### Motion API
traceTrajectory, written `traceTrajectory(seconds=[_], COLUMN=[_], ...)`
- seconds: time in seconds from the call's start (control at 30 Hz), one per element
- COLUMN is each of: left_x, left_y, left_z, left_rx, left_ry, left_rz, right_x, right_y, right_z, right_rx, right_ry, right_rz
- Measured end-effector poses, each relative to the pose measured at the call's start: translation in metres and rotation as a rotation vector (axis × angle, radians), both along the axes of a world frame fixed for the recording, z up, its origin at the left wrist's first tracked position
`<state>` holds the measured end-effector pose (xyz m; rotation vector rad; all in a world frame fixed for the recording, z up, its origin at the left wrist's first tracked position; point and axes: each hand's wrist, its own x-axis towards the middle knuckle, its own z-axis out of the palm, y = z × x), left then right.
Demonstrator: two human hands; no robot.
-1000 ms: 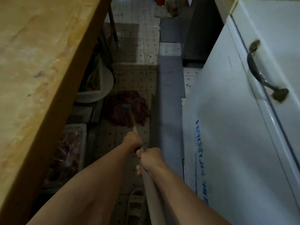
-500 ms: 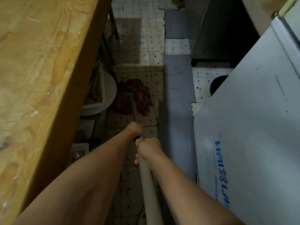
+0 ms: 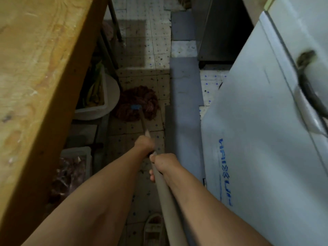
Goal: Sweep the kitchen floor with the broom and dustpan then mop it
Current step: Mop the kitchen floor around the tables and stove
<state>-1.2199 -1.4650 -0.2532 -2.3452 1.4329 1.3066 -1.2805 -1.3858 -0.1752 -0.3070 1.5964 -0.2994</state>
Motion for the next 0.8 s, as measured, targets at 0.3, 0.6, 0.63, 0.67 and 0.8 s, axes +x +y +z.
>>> traceTrajectory(seconds=[0.3, 0.6, 0.63, 0.67, 0.8], left_x=[-0.028, -0.043, -0.046, -0.05, -0.062], left_y=[0.137, 0.249, 0.256, 0.264, 0.269], left_z=[0.025, 0.064, 0.066, 0.068, 0.07], left_rx=[0.021, 0.041, 0.066, 0.048, 0.06], left_ry=[0.066, 0.081, 0.121, 0.167, 0.133], left_rz=[-0.068, -0.144, -0.041, -0.003, 0.036], right_x=[-0.03, -0.044, -0.047, -0.05, -0.061], right_y=[0.135, 0.244, 0.252, 0.259, 0.263], right_z=[0.028, 0.06, 0.064, 0.068, 0.071], right_rx=[-0.006, 0.074, 0.079, 0.084, 0.09], right_ry=[0.025, -0.061, -0.067, -0.074, -0.066], right_rz=[-0.019, -0.16, -0.177, -0.196, -0.24])
